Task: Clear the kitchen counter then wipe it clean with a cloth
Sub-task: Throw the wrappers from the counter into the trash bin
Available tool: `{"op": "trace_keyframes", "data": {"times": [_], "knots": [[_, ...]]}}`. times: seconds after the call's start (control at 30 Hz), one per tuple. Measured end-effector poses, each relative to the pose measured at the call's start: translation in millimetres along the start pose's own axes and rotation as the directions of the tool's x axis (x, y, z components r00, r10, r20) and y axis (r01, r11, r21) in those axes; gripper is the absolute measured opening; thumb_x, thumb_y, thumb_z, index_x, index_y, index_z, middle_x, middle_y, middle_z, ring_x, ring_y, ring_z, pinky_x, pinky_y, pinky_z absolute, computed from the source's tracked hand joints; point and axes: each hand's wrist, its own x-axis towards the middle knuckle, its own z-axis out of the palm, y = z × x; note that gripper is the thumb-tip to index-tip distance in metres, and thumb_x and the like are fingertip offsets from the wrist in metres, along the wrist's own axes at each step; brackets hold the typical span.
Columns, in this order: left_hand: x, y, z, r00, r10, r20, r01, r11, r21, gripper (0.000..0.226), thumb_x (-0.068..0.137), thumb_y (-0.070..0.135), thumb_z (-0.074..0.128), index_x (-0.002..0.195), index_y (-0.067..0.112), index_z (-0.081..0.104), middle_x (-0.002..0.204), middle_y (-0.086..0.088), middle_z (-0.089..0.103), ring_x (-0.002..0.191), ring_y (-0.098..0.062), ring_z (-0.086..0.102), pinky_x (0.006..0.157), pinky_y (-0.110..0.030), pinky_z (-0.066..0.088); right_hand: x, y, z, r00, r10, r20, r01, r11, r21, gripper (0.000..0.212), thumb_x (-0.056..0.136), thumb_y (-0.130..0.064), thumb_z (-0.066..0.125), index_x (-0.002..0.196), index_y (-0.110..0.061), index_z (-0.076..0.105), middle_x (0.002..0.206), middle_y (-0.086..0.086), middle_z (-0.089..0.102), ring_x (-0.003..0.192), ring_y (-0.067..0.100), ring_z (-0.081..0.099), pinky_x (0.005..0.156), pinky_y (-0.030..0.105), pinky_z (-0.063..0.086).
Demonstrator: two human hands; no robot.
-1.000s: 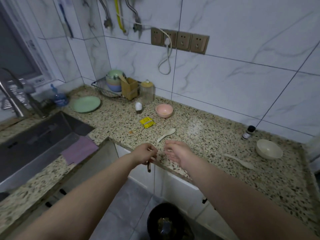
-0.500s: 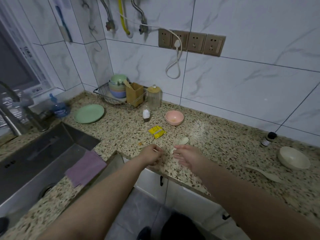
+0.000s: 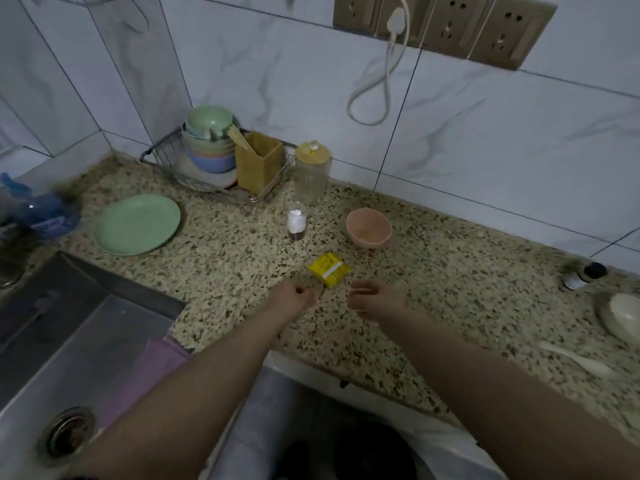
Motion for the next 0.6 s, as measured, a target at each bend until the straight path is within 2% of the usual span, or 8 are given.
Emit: {"op": "trace_keyframes", "data": {"times": [0.1, 0.17, 0.2, 0.27, 0.33, 0.43, 0.5, 0.6], "knots": [[24, -4, -4, 1.0, -0.007, 0.017, 0.007, 1.0, 0.008, 0.027, 0.096, 0.029, 0.051, 0.089, 0.009, 0.068, 0.083, -0.009, 0.066, 0.064, -0.011, 0.051, 0.05, -0.022, 0.034, 22, -5, 10, 1.0, 0.01, -0.015, -0.011, 0.999, -0.043, 0.04, 0.083, -0.002, 0.07, 0.12, -0.015, 0.063, 0.112, 0.009, 0.065, 0.088, 0.021, 0.062, 0.084, 0.037, 0.056], [39, -2, -5, 1.0, -0.005, 0.008, 0.005, 1.0, 0.0, 0.02, 0.096, 0.031, 0.052, 0.103, 0.015, 0.062, 0.095, -0.001, 0.062, 0.077, -0.012, 0.054, 0.054, -0.021, 0.037, 37, -10, 15, 0.999, 0.025, -0.027, -0.027, 0.994, -0.107, 0.055, 0.084, -0.007, 0.071, 0.134, -0.019, 0.054, 0.126, 0.006, 0.057, 0.098, 0.022, 0.063, 0.088, 0.04, 0.058], [47, -1, -6, 1.0, -0.01, 0.005, 0.01, 1.0, -0.009, 0.023, 0.095, 0.033, 0.054, 0.11, 0.017, 0.06, 0.101, 0.0, 0.061, 0.083, -0.015, 0.056, 0.06, -0.023, 0.042, 44, -12, 17, 0.999, 0.029, -0.035, -0.033, 0.989, -0.144, 0.064, 0.084, -0.011, 0.072, 0.142, -0.021, 0.047, 0.136, 0.006, 0.052, 0.105, 0.023, 0.062, 0.09, 0.041, 0.057], [59, 1, -5, 1.0, -0.026, 0.011, 0.026, 0.999, -0.029, 0.037, 0.09, 0.035, 0.061, 0.121, 0.016, 0.056, 0.108, -0.001, 0.06, 0.093, -0.02, 0.061, 0.075, -0.029, 0.051, 53, -18, 19, 0.999, 0.001, -0.042, -0.012, 0.968, -0.25, 0.078, 0.085, -0.017, 0.073, 0.152, -0.025, 0.033, 0.15, 0.006, 0.04, 0.111, 0.023, 0.059, 0.086, 0.037, 0.056], [73, 1, -2, 0.999, -0.02, 0.038, 0.02, 1.0, -0.008, 0.05, 0.085, 0.039, 0.067, 0.127, 0.015, 0.053, 0.118, -0.004, 0.061, 0.101, -0.024, 0.062, 0.081, -0.033, 0.052, 63, -21, 22, 0.998, -0.04, -0.043, 0.023, 0.938, -0.347, 0.085, 0.085, -0.023, 0.074, 0.155, -0.025, 0.025, 0.155, 0.006, 0.034, 0.117, 0.023, 0.054, 0.084, 0.033, 0.053], [86, 0, 5, 0.998, -0.019, 0.055, 0.016, 0.998, 0.061, 0.079, 0.075, 0.057, 0.066, 0.14, 0.017, 0.045, 0.138, -0.008, 0.051, 0.121, -0.026, 0.053, 0.097, -0.043, 0.048, 78, -20, 25, 0.998, -0.053, -0.031, 0.036, 0.915, -0.402, 0.094, 0.081, -0.033, 0.077, 0.156, -0.025, 0.019, 0.158, 0.006, 0.031, 0.138, 0.027, 0.041, 0.102, 0.04, 0.048], [90, 0, 10, 0.999, -0.016, 0.042, 0.013, 0.997, 0.08, 0.075, 0.078, 0.056, 0.066, 0.139, 0.017, 0.045, 0.14, -0.009, 0.046, 0.123, -0.027, 0.05, 0.097, -0.04, 0.046, 86, -20, 29, 0.999, -0.048, -0.017, 0.037, 0.906, -0.421, 0.099, 0.079, -0.04, 0.077, 0.156, -0.024, 0.018, 0.158, 0.007, 0.032, 0.139, 0.027, 0.04, 0.108, 0.042, 0.044], [97, 2, 15, 0.999, -0.002, 0.045, 0.0, 0.999, 0.055, 0.056, 0.088, 0.044, 0.065, 0.133, 0.014, 0.05, 0.136, -0.008, 0.047, 0.115, -0.025, 0.053, 0.085, -0.031, 0.044, 94, -20, 38, 0.997, -0.066, -0.031, 0.049, 0.921, -0.385, 0.095, 0.081, -0.039, 0.076, 0.156, -0.021, 0.019, 0.157, 0.009, 0.033, 0.139, 0.028, 0.041, 0.108, 0.041, 0.042]]}}
